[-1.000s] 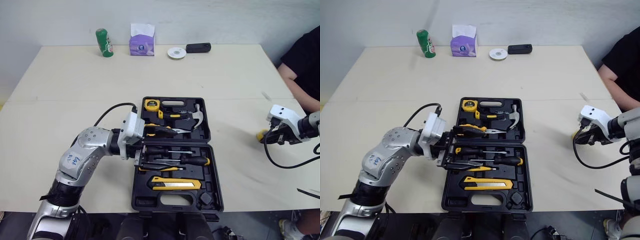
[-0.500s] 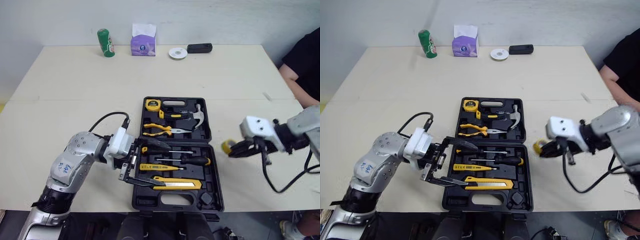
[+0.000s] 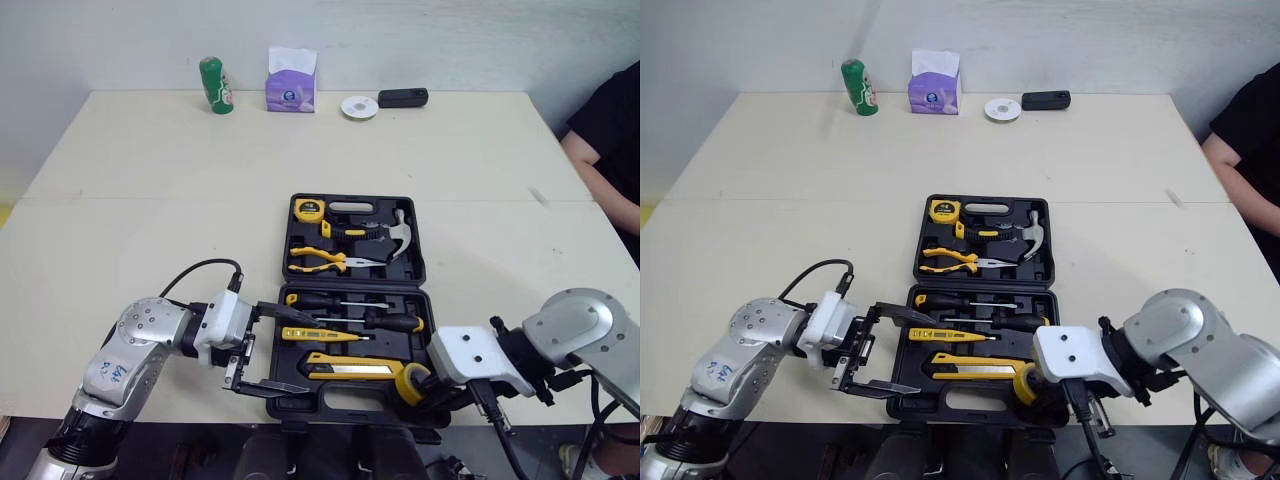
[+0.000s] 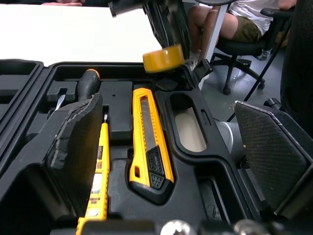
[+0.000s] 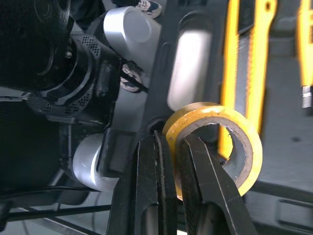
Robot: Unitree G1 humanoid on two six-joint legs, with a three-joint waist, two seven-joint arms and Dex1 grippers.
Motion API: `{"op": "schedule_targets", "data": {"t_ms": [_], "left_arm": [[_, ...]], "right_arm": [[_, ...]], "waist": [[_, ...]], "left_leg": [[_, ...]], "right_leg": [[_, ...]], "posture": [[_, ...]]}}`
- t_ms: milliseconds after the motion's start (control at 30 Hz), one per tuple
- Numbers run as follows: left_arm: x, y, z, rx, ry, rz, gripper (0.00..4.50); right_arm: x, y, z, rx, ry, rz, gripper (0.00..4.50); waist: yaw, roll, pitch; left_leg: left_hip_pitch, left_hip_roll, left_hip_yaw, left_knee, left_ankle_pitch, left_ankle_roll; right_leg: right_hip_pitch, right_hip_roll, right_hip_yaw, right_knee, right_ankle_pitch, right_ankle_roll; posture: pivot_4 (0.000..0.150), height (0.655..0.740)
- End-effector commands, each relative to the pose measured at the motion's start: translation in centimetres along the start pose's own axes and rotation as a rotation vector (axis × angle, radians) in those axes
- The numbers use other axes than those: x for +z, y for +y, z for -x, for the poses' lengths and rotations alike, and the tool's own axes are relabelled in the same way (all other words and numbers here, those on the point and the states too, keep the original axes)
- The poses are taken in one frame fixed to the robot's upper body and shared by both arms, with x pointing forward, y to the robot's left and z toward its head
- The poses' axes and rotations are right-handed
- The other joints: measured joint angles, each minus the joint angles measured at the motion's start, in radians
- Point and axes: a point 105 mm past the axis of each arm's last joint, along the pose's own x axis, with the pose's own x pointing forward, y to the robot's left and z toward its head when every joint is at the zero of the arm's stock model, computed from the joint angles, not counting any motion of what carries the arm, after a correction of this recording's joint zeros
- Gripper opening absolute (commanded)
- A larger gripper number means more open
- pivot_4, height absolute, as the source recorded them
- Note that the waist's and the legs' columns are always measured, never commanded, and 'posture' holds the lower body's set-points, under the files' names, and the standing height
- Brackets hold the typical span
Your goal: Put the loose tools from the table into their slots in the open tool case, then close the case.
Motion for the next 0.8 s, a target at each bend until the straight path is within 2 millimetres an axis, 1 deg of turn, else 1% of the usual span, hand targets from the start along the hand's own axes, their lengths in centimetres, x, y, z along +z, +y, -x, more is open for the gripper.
{"op": "schedule_targets", "data": {"t_ms": [33,133,233,367,500,700,800], "left_arm": [[0.3,-0.5,-0.3,-0.003,0.002,-0.028,4.50],[0.4,-0.7,-0.5,-0.002,0.007,-0.027,4.50],[0.2,-0.8,-0.3,0.006,0.015,-0.023,4.50],[0.0,-0.8,-0.4,0.016,0.018,-0.018,4.50],[-0.1,-1.0,-0.6,0.017,0.017,-0.017,4.50],[-0.3,-1.1,-0.6,0.020,0.024,-0.020,4.50],[-0.3,-1.2,-0.7,0.024,0.023,-0.019,4.50]], "right_arm": [[-0.6,0.4,-0.5,-0.004,0.042,0.019,0.02],[-1.6,0.0,-0.7,-0.034,0.065,-0.002,0.02],[-2.1,-0.3,-0.8,-0.039,0.085,-0.004,0.02],[-2.1,-0.5,-1.1,-0.036,0.083,0.000,0.02],[-2.6,-0.4,-1.0,-0.022,0.121,-0.013,0.02],[-2.3,0.0,-1.1,0.009,0.144,-0.030,0.02],[-2.2,-0.2,-1.1,-0.002,0.153,-0.022,0.02]], "waist": [[0.000,0.000,0.000],[0.000,0.000,0.000],[-0.001,0.000,0.000],[-0.002,-0.001,0.000],[-0.002,-0.003,-0.001],[-0.001,-0.003,-0.002],[-0.001,-0.003,-0.002]], "left_leg": [[0.000,0.000,0.000,0.000,0.000,0.000],[0.000,0.000,0.000,0.000,0.000,0.000],[0.000,0.000,0.000,0.000,0.000,0.000],[0.001,0.000,0.000,0.000,0.000,0.000],[0.001,0.000,-0.001,0.000,0.000,0.000],[0.001,0.000,-0.001,0.000,0.000,0.000],[0.001,0.000,-0.001,0.000,0.000,0.000]], "right_leg": [[0.000,0.000,0.000,0.000,0.000,0.000],[0.000,0.000,0.000,0.000,0.000,0.000],[0.000,0.000,0.000,0.000,0.000,0.000],[0.001,0.001,0.000,0.000,0.000,0.000],[0.001,0.000,0.000,0.000,0.000,0.000],[0.001,0.000,0.000,0.000,0.000,0.000],[0.001,0.000,-0.001,0.000,0.000,0.000]], "posture": [[0.150,0.7400],[0.150,0.7400],[0.150,0.7400],[0.150,0.7400],[0.150,0.7400],[0.150,0.7400],[0.150,0.7400]]}}
